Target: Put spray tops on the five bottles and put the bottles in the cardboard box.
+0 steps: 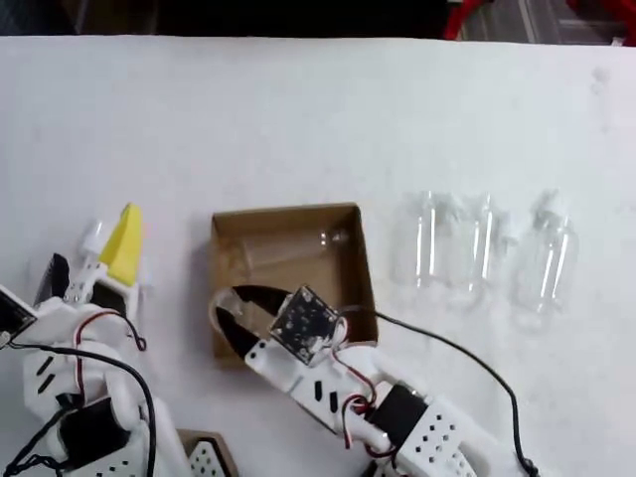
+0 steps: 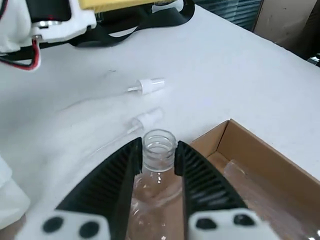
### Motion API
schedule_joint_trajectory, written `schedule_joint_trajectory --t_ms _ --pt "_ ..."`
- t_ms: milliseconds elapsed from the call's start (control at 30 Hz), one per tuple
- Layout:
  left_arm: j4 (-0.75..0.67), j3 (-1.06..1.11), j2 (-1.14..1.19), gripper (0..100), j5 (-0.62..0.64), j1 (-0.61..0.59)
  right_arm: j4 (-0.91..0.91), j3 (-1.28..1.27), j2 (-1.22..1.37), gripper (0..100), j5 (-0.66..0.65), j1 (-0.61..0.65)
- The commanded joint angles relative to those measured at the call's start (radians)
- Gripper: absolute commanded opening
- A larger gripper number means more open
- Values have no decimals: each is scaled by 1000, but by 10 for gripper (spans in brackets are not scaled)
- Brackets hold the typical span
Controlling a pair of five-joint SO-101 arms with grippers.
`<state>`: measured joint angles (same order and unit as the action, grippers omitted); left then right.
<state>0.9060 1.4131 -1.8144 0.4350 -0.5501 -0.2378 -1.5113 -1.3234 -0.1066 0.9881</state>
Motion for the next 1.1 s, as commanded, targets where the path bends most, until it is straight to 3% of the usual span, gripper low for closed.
schedule_joint_trajectory --t_ms 0,167,300,567,867,933,1067 --pt "-6 -3 -10 415 8 -8 -25 15 -18 33 3 13" --pt "-6 -3 -10 415 8 -8 -25 15 -19 130 8 15" --pt "-6 -3 -10 415 6 -8 -31 29 -19 134 8 15" --pt "-6 -3 -10 415 6 -8 -291 232 -21 138 9 7" --pt "-14 15 -10 415 6 -8 -638 727 48 138 28 -369" --pt "-14 15 -10 415 6 -8 -702 758 125 138 -54 -377" --pt "-14 18 -10 415 5 22 -756 750 335 135 -400 -381"
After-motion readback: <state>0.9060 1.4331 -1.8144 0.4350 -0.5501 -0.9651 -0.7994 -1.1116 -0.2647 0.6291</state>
